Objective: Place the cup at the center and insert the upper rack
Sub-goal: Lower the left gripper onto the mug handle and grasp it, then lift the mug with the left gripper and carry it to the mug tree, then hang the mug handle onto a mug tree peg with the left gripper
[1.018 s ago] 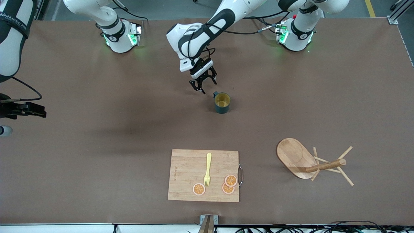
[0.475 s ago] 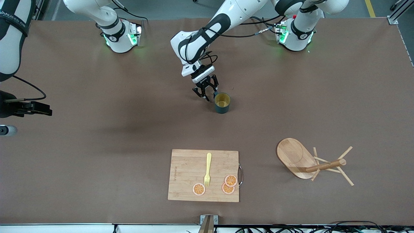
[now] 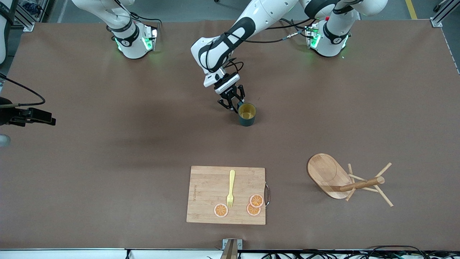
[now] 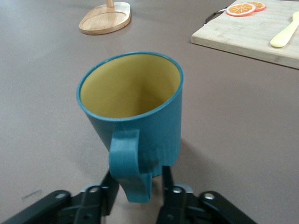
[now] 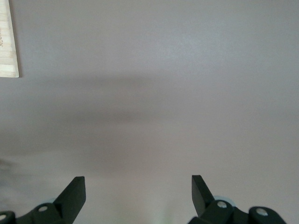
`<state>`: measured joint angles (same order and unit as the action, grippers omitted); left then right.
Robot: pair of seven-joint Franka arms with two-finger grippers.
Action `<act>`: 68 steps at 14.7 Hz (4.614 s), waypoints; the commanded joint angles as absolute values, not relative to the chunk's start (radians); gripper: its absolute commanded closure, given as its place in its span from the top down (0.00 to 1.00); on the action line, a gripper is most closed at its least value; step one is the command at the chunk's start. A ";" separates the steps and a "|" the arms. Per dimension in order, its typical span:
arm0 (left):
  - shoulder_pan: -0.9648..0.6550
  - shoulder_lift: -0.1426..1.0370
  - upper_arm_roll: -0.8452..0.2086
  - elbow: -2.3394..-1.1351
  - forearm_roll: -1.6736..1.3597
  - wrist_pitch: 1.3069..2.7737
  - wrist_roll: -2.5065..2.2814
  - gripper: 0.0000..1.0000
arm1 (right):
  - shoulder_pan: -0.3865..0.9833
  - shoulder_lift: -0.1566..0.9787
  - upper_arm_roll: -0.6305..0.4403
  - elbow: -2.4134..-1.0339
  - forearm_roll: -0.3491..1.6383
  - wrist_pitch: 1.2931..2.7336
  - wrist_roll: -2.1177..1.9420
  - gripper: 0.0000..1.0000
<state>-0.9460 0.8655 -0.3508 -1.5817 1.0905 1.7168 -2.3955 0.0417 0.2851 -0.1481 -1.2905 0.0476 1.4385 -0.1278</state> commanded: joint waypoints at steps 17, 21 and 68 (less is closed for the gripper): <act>-0.524 0.532 -0.351 -1.401 0.633 1.792 -1.895 0.00 | -0.018 -0.020 -0.037 -1.581 -0.003 1.476 -0.041 1.00; -0.381 0.511 -0.353 -1.347 0.427 1.816 -1.720 0.00 | -0.018 -0.072 -0.040 -1.598 0.006 1.457 -0.040 1.00; 0.348 0.680 -0.342 -1.321 -0.893 1.878 -1.103 0.11 | -0.014 -0.110 -0.055 -1.591 -0.006 1.431 -0.072 1.00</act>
<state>0.3385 0.6826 -0.3396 -1.3184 -0.8675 1.8916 -1.1211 -0.0164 -0.0916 -0.0567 -1.5788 0.0041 1.4243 -0.0660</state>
